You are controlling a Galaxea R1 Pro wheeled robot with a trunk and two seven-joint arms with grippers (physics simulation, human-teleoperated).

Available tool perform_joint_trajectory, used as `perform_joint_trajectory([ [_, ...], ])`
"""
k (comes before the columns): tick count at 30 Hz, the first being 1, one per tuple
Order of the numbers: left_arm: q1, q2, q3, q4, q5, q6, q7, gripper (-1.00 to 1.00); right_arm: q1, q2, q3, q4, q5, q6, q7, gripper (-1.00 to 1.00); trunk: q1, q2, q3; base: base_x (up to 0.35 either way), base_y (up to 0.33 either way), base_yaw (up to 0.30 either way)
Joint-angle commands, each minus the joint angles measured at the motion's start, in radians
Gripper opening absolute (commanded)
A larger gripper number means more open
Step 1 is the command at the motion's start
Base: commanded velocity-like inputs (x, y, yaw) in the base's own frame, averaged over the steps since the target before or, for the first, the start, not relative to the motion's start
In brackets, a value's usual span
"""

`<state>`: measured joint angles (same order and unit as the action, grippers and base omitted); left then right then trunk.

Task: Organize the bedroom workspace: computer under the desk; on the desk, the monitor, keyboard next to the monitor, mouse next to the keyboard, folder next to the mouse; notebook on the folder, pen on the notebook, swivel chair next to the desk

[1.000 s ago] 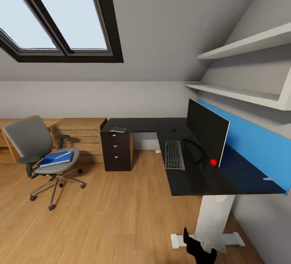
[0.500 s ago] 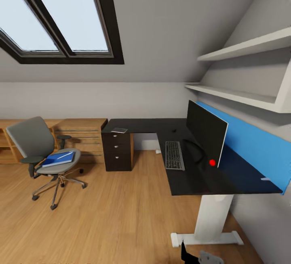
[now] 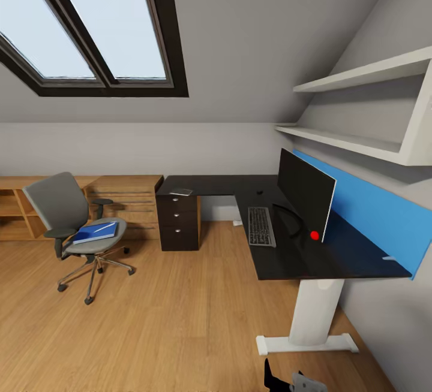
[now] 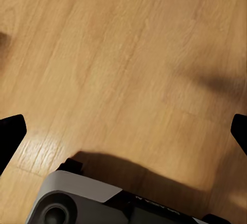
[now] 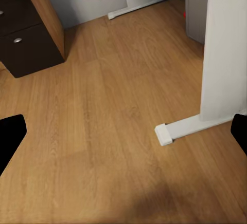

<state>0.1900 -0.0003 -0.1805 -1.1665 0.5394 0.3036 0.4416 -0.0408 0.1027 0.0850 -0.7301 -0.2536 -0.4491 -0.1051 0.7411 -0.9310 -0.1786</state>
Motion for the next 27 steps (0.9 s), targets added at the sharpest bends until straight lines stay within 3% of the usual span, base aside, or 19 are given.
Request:
perform_joint_trajectory([
  [1, 0.000, 0.000, -0.001, -0.002, 0.007, 0.002, 0.007, 1.00, -0.001, -0.001, 0.005, 0.000, -0.006, -0.004, -0.007, 1.00, 0.000, -0.001, -0.001, -0.010, 0.005, 0.000],
  [9, -0.001, 0.000, 0.000, -0.001, 0.006, 0.002, 0.005, 1.00, -0.001, 0.001, 0.008, 0.002, -0.005, -0.005, -0.006, 1.00, 0.000, -0.001, -0.001, -0.003, 0.215, 0.000],
  [13, 0.000, 0.000, -0.001, -0.001, 0.006, 0.002, 0.005, 1.00, -0.001, 0.002, 0.039, 0.013, -0.004, -0.005, -0.006, 1.00, 0.000, -0.001, -0.001, 0.000, 0.318, 0.000],
  [19, -0.001, 0.000, -0.001, 0.000, 0.005, 0.002, 0.005, 1.00, -0.001, 0.002, 0.045, 0.015, -0.004, -0.005, -0.007, 1.00, 0.000, -0.001, -0.001, 0.013, 0.323, 0.000],
  [27, 0.000, 0.000, 0.000, 0.002, 0.006, 0.002, 0.006, 1.00, -0.001, 0.002, 0.045, 0.030, -0.003, -0.005, -0.007, 1.00, 0.000, -0.001, -0.001, 0.237, 0.244, 0.000],
])
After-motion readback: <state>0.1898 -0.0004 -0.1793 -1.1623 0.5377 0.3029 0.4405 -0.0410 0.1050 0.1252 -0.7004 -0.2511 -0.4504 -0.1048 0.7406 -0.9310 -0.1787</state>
